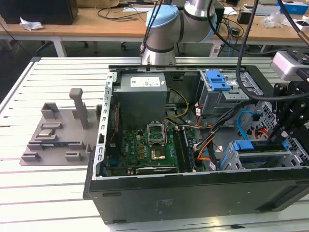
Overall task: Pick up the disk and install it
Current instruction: 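Insert the first disk wire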
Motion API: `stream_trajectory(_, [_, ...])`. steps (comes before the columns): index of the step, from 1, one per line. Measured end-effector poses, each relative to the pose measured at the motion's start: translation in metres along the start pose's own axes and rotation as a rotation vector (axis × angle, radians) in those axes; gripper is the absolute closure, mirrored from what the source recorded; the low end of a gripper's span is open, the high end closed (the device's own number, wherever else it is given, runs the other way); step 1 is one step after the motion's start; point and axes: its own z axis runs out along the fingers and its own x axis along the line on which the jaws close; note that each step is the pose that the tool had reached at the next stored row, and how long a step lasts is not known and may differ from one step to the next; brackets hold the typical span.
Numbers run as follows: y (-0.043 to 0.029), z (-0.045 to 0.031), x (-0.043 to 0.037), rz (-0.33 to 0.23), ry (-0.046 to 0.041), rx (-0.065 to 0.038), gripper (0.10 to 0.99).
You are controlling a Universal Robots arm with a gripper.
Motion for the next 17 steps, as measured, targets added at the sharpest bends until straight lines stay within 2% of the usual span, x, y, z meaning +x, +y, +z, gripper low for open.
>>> stream_trajectory(1, [0.0001,0.0000,0.0000,0.000,-0.0131,0.000,0.922])
stream_trajectory(2, [0.0001,0.0000,0.0000,-0.001,-0.0165,0.000,0.922])
stream_trajectory(12, [0.0006,0.0005,0.0024,-0.001,-0.0173,0.000,0.922])
stream_trajectory(17, [0.0005,0.0028,0.0024,-0.001,-0.0233,0.000,0.922])
